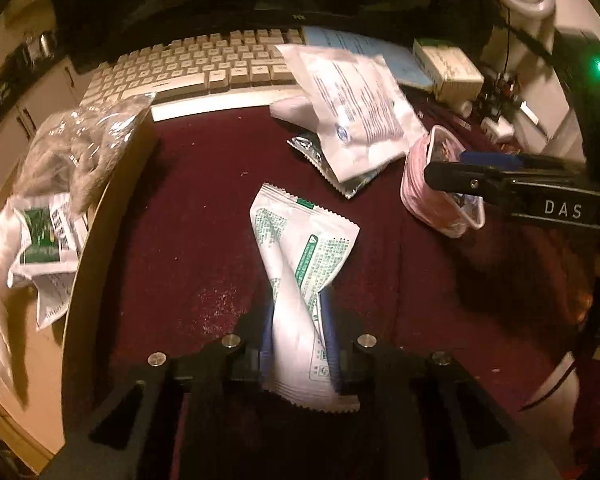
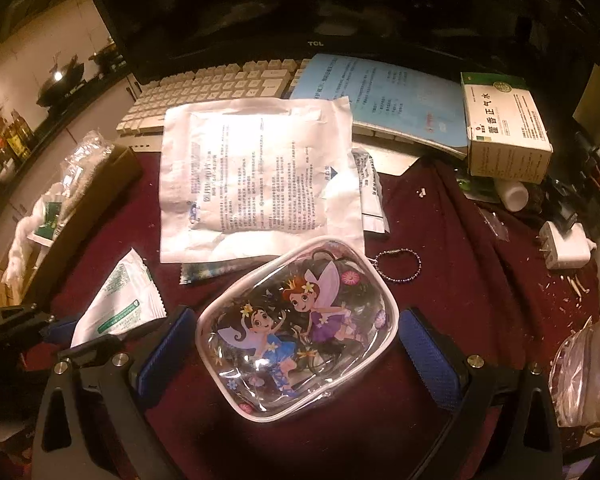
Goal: Organize soft objects
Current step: 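Close the right gripper on the pink cartoon pouch and lift it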
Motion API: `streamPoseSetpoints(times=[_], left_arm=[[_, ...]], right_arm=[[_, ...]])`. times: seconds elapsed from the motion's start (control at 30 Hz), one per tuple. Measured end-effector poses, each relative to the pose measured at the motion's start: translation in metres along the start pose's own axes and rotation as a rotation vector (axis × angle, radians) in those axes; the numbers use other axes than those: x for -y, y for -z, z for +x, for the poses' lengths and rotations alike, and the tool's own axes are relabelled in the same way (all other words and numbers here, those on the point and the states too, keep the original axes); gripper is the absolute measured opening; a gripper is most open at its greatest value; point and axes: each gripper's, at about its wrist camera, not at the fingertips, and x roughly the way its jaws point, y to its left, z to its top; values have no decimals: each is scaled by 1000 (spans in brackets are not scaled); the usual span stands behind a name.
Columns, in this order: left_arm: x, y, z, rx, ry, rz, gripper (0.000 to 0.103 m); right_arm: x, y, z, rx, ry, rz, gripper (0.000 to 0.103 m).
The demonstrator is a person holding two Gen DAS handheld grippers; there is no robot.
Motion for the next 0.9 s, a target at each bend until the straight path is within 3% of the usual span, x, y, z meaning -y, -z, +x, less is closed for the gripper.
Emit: streamPoseSetpoints(times=[0.07,0.33,0.47,0.67,0.83,0.9], left_arm=[[-4,-1,-6,11,15,-19,21],[-8,-2,-19,38,58,-54,21],[-6,-3,-18,39,64,-54,21],[1,-9,-14,45,82,-47,21],[8,-8,-7,28,95,-33,21],[8,-6,-7,25,93,-32,21]], right_arm=[[-5,-3,-8,8,-16,-9,54],[-2,-4,-4,-22,-6,5,53],[10,0,-7,-31,-1,64,83],[27,8,-14,-47,-39,162,86],[40,10,1,-94,-123,359,93],[40,6,6,-91,-117,405,94]])
